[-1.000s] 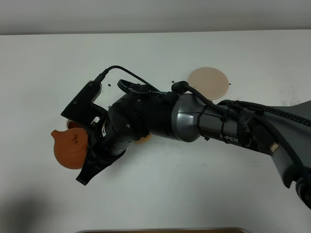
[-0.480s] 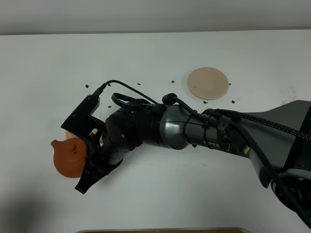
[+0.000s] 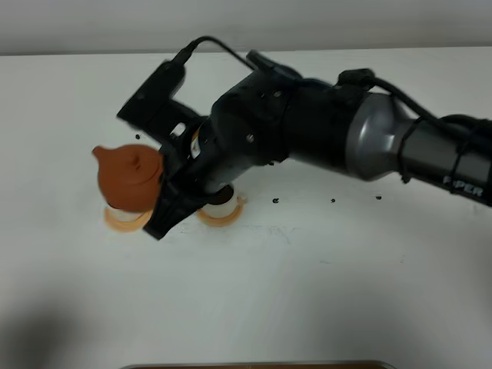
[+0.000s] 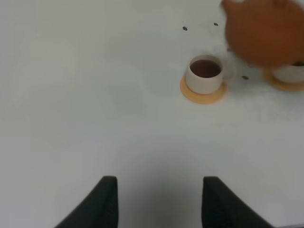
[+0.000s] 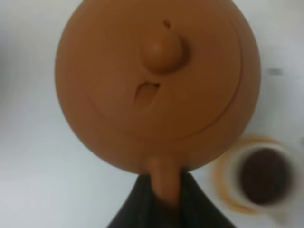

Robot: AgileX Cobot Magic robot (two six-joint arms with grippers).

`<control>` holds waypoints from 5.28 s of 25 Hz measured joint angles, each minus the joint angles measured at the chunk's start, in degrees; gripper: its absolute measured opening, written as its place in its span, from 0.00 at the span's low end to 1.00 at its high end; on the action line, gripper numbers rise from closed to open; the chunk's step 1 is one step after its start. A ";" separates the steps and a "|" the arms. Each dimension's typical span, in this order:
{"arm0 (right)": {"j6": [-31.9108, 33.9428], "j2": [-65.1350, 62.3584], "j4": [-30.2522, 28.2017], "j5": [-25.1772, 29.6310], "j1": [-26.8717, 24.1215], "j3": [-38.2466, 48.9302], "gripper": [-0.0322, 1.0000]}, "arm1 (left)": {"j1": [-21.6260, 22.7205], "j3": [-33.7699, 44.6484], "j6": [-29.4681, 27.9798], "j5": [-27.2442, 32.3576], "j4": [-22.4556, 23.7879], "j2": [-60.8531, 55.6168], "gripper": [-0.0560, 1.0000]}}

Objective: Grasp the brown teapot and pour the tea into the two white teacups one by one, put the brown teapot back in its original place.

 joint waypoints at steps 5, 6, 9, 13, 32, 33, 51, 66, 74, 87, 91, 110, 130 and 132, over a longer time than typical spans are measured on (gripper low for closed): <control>1.30 -1.42 -0.26 0.11 -10.16 0.00 0.14 | 0.00 0.00 0.00 0.00 0.00 0.00 0.46; 1.30 -1.49 0.14 0.22 -12.14 0.00 0.14 | 0.00 0.00 0.00 0.00 0.00 0.00 0.46; 1.97 -1.49 0.79 0.87 -18.46 0.20 0.14 | 0.00 0.00 0.00 0.00 0.00 0.00 0.46; 2.19 -1.53 0.92 0.36 -24.31 2.89 0.14 | 0.00 0.00 0.00 0.00 0.00 0.00 0.46; 2.42 4.33 3.80 -14.57 -34.28 12.03 0.14 | 0.00 0.00 0.00 0.00 0.00 0.00 0.46; 2.42 4.59 3.86 -14.92 -34.28 12.03 0.14 | 0.00 0.00 0.00 0.00 0.00 0.00 0.46; 2.58 7.56 4.05 -14.95 -34.28 12.03 0.14 | 0.00 0.00 0.00 -0.03 0.00 0.00 0.46; 2.75 6.80 3.62 -15.09 -34.28 12.03 0.48 | 0.00 0.00 0.00 -0.03 0.00 0.00 0.46; 2.75 -2.42 0.17 -9.11 -34.23 12.15 0.46 | 0.00 0.00 0.00 -0.03 0.00 0.00 0.46; 2.75 -27.26 -4.20 1.51 -34.23 20.10 0.44 | 0.00 0.00 0.00 -0.03 0.00 0.00 0.46; 2.75 -35.62 -6.19 6.89 -34.23 21.22 0.44 | 0.00 0.00 0.00 -0.03 0.00 0.00 0.46; 2.75 -78.19 -3.14 27.85 -40.55 27.88 0.44 | 0.00 0.00 0.00 -0.03 0.00 0.00 0.46; 6.05 -102.46 2.09 21.11 -51.36 58.10 0.44 | 0.00 0.00 0.00 -0.03 0.00 0.00 0.46; 6.67 -103.76 2.10 21.13 -51.71 58.12 0.44 | 0.00 0.00 0.00 -0.03 0.00 0.00 0.46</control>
